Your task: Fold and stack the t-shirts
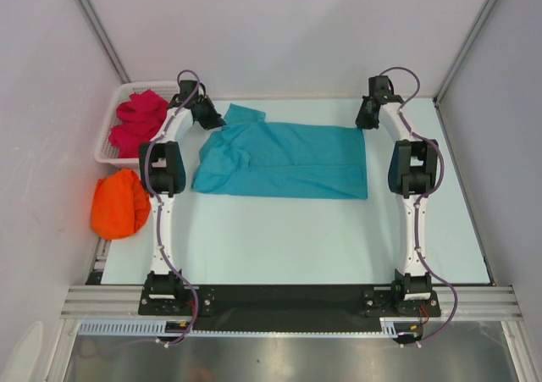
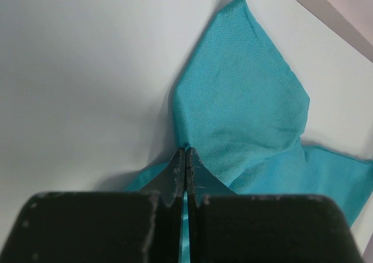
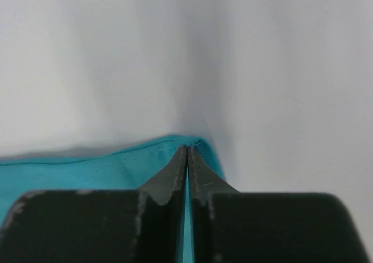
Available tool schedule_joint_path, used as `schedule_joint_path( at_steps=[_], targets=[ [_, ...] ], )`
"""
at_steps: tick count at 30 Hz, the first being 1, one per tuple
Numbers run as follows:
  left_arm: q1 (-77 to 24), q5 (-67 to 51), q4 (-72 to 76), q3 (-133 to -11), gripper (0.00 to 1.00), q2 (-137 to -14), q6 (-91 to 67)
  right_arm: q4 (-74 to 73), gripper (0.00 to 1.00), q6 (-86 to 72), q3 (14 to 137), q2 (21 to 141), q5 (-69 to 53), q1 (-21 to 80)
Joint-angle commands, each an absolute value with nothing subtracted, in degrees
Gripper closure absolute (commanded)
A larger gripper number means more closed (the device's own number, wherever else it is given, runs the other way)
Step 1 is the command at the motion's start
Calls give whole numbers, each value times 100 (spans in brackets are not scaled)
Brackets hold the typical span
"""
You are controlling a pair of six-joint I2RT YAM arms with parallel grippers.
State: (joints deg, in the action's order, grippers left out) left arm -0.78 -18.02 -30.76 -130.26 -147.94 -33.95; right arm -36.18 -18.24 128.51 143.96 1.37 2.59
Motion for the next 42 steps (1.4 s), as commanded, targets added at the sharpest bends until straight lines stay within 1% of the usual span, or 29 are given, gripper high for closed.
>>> schedule_joint_path(
  at_steps=[1, 8, 14, 18, 22, 29, 35, 39, 42],
  targets=[
    [-88, -1723, -3076, -13034, 100, -14414, -3243, -3656, 100, -1846, 13131, 14511, 61, 334],
    [-88, -1705, -3094, -13034, 100, -14388, -3191, -3691, 100, -1714, 13140, 14423, 184, 396],
    [-88, -1530, -3155, -12938, 100, -14107, -3050, -3753, 100, -1582, 13078, 14063, 360, 413],
    [-79, -1345, -3234, -12867, 100, -13887, -2962, -3648, 100, -1494, 12675, 13606, 457, 439],
    [-79, -1257, -3243, -12753, 100, -13659, -2944, -3472, 100, -1441, 12017, 13070, 519, 492],
    [-79, -1222, -3243, -12542, 100, -13333, -2892, -3366, 100, -1424, 11550, 12472, 545, 597],
    [-79, -1257, -3234, -12095, 100, -13008, -2813, -3252, 100, -1441, 10918, 12086, 431, 659],
    [-79, -1213, -3147, -11411, 100, -12613, -2734, -3138, 100, -1459, 10330, 11735, 448, 729],
    [-79, -1143, -2989, -10866, 100, -12070, -2733, -2998, 100, -1459, 9890, 11454, 475, 773]
  ],
)
